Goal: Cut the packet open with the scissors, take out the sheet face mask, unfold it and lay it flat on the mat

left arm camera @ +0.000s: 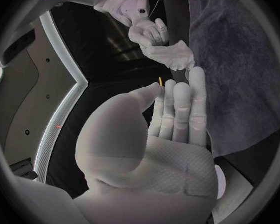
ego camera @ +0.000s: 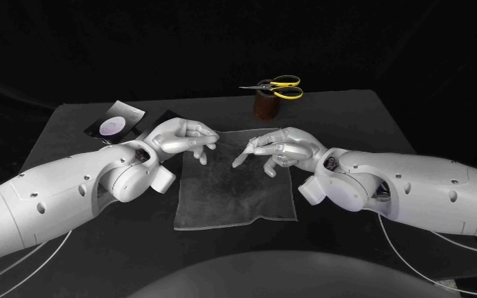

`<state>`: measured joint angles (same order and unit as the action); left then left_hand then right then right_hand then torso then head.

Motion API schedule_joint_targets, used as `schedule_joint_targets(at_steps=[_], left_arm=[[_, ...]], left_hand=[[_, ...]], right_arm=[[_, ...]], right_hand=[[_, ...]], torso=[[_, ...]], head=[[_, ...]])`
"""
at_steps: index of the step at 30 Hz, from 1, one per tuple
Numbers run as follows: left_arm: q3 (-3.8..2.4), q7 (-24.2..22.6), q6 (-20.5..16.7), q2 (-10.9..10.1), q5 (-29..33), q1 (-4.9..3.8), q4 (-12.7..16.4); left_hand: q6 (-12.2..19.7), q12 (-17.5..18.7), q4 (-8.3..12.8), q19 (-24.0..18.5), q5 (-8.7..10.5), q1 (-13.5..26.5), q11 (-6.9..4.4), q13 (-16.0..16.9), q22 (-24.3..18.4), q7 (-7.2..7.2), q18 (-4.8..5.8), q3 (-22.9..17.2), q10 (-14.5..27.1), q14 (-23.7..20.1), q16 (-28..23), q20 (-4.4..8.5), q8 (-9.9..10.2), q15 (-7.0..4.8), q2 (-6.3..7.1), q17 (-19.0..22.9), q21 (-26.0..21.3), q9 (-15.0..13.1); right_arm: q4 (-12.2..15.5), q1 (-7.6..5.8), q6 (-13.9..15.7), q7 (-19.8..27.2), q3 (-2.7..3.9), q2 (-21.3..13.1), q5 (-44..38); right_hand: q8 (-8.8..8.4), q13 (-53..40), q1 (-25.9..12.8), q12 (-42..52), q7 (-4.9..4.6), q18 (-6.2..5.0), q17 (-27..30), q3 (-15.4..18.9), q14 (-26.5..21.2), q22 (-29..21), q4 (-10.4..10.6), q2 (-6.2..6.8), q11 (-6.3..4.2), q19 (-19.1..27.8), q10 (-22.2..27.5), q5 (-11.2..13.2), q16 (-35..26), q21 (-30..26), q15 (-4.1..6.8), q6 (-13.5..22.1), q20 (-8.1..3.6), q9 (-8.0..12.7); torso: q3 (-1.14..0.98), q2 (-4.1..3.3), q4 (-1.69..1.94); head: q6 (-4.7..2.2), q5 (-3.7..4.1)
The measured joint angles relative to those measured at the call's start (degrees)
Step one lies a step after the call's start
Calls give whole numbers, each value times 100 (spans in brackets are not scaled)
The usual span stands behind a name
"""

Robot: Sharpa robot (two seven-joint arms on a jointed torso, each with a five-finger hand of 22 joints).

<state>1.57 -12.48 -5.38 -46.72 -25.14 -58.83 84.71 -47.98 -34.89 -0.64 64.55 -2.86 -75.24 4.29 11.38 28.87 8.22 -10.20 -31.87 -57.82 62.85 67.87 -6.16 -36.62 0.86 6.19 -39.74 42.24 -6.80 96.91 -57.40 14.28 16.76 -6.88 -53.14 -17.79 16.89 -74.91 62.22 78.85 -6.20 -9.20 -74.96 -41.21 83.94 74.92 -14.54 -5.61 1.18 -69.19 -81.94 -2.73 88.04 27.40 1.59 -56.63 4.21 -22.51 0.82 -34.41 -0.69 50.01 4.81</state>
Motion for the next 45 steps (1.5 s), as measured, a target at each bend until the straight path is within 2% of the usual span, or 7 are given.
schedule_joint_targets(at_steps=[2, 4, 10, 16, 30, 36, 45], left_arm=[[0, 31, 18, 3, -229, -47, 117], [2, 64, 19, 11, -406, -95, 207], [1, 208, -30, 110, -866, -224, 358], [3, 412, -150, 265, -1207, -284, 375], [5, 788, -438, 535, -1550, -348, 299], [8, 963, -459, 572, -1698, -352, 290], [8, 1185, -453, 641, -1918, -355, 305]], left_hand=[[-28, -206, -133, 241, 0, 187, -20, 153, 662, -5, 1, 19, -100, 689, 567, 47, 163, -60, 66, -921, 701, 41], [-49, -329, -272, 319, 0, 352, -29, 251, 1040, 16, 1, 114, -108, 885, 742, 58, 250, -61, 167, -1216, 1073, 49], [-60, -485, -587, 324, 0, 650, -29, 403, 1439, 26, 95, 429, -108, 1013, 883, 63, 358, -33, 378, -1501, 1465, 54], [-60, -550, -744, 301, 0, 658, -5, 481, 1580, 26, 98, 587, -85, 1056, 912, 41, 448, -35, 386, -1600, 1607, 64], [-43, -640, -801, 284, 0, 394, 33, 575, 1864, 41, 101, 696, -47, 1176, 1025, 20, 581, -21, 427, -1803, 1873, 83], [-354, -789, -605, 562, 0, -44, -104, 680, 2456, -83, 184, 528, -189, 1573, 1326, 93, 536, -134, 367, -2477, 2360, 20], [-559, -830, -637, 708, 0, 29, -213, 775, 2887, -187, 272, 560, -314, 1826, 1531, 159, 536, -208, 452, -3005, 2717, -18]], right_arm=[[-14, -10, 141, -76, 1, 11, -155], [-24, -17, 247, -136, 3, 25, -269], [-31, -25, 473, -294, 4, 65, -510], [-28, -29, 578, -388, 4, 84, -628], [3, -32, 621, -491, 4, 108, -708], [29, -33, 621, -487, 4, 113, -704], [43, -33, 635, -469, 4, 126, -685]], right_hand=[[20, 1, -22, 0, 16, 0, 0, -10, 0, 1, -10, 22, 17, -21, -17, 0, 0, 0, 0, -15, -21, 0], [22, 1, -22, 0, 18, 1, 0, -16, 0, 2, -16, 22, 17, -21, -17, 0, 0, 0, 0, -17, -21, 0], [50, -1, -22, 0, 34, 34, 2, -32, 18, 3, -2, 22, 16, -20, -17, 0, -1, 0, 18, -12, -21, 0], [65, -4, -22, 23, 42, -45, 6, -32, 18, 2, -2, 22, 16, -20, -17, 9, -1, 0, 18, -4, -21, 0], [100, -1, -46, 23, 66, -47, 3, -31, 18, -2, -1, 45, -4, -19, -37, 10, -3, 0, 18, -4, -20, 0], [109, 1, -46, 23, 68, -46, 0, -30, 18, 1, -1, 46, -4, -19, -37, 11, -14, -1, 17, -2, -20, 0], [131, -3, -46, 22, 73, -44, 0, -29, 17, 3, -1, 46, -4, -19, -37, 13, -23, -1, 17, 13, -20, 0]], torso=[[0, 0, 0], [1, 0, -2], [-7, -2, -4], [-10, -3, -5], [-7, -4, -5], [-6, -4, -3], [-3, -4, -2]], head=[[0, -6], [0, -10], [0, -11], [0, 0], [0, -1], [0, 2], [0, 3]])
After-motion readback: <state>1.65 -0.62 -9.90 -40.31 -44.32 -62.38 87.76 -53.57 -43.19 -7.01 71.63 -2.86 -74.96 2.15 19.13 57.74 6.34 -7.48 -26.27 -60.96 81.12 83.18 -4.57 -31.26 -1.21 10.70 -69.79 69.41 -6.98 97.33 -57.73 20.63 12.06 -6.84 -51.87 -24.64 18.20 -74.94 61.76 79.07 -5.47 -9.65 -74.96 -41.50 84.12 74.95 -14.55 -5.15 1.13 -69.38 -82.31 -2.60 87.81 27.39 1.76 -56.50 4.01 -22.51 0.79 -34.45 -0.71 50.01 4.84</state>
